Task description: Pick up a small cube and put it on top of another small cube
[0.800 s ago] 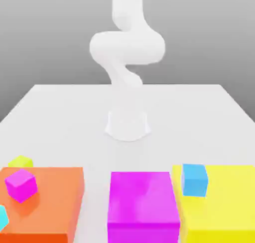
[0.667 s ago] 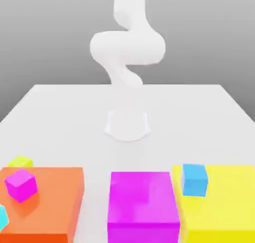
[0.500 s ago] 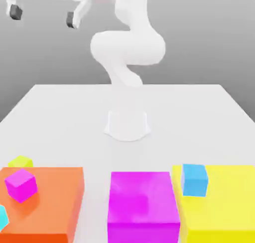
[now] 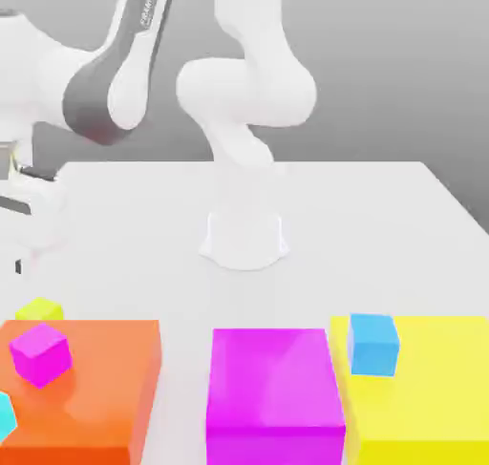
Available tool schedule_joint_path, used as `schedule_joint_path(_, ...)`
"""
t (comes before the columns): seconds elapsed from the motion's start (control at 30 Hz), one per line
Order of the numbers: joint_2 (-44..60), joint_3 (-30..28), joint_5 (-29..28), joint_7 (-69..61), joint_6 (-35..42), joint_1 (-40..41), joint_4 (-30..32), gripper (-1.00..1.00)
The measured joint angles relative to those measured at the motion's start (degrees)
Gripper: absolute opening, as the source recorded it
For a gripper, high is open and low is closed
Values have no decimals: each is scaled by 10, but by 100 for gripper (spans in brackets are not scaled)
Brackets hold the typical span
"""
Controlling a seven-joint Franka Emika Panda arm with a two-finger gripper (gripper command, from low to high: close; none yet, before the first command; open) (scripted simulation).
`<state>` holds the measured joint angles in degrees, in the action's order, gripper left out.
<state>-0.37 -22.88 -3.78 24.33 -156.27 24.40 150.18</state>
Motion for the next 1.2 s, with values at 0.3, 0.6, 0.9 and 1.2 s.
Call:
schedule_joint_path(0.3, 174, 107, 204, -189, -111, 128, 9, 0)
schedule_joint_path(0.6, 203, 135, 220, -202, -133, 152, 3, -100)
schedule_joint_path(0.9, 101, 60, 110, -61, -10, 100, -6, -100)
schedule_joint_path(1.2, 136, 37, 102, 146, 89, 63, -158, -100)
